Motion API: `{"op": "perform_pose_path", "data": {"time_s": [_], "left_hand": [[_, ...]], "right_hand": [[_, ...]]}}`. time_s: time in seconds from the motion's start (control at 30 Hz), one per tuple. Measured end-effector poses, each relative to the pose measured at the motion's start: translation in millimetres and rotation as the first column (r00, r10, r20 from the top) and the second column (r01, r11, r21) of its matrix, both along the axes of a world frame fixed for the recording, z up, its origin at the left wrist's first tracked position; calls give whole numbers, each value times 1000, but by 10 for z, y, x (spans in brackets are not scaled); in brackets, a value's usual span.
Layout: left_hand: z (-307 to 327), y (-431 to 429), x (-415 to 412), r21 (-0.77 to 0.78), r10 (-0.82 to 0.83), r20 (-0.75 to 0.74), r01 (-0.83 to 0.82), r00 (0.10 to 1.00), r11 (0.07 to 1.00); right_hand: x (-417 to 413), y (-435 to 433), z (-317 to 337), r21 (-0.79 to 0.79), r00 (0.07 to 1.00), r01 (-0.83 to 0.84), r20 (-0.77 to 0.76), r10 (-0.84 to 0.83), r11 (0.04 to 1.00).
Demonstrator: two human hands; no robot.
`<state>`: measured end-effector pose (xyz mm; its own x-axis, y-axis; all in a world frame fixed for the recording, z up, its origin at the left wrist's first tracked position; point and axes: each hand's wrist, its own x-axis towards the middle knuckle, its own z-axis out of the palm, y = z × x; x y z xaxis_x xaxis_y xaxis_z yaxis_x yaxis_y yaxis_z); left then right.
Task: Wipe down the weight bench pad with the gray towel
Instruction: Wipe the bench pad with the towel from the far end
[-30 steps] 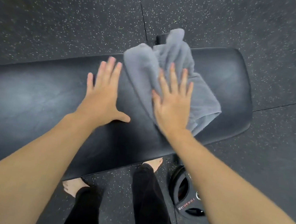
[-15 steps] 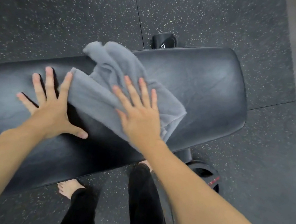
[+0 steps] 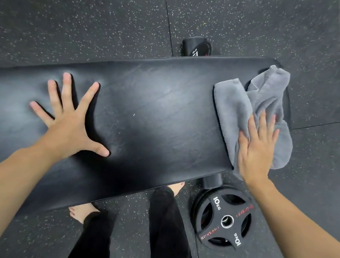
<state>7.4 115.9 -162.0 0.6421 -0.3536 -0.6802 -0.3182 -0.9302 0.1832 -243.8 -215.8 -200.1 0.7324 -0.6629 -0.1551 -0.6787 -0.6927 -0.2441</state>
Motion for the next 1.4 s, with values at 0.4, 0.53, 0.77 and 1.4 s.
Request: {"op": "perform_pose_path", "data": {"time_s": [0.4,0.53,0.77,1.4], "left_hand": [[-102,115,17,-87,-61,112,71,992,994],[-87,372,33,-166,-125,199,159,972,973],[58,933,142,-88,-152,181,170,972,982],[15,2289,600,106,7,-112,5,994,994]], "right_hand": [[717,2805,-19,39,902,-430,-14,431,902],[729,2558,-30,-21,836,-549,-29,548,836],[1011,1225,65,-40,958,-277,-94,272,960],[2644,4174,-31,0,808,-589,-5,589,808]]}}
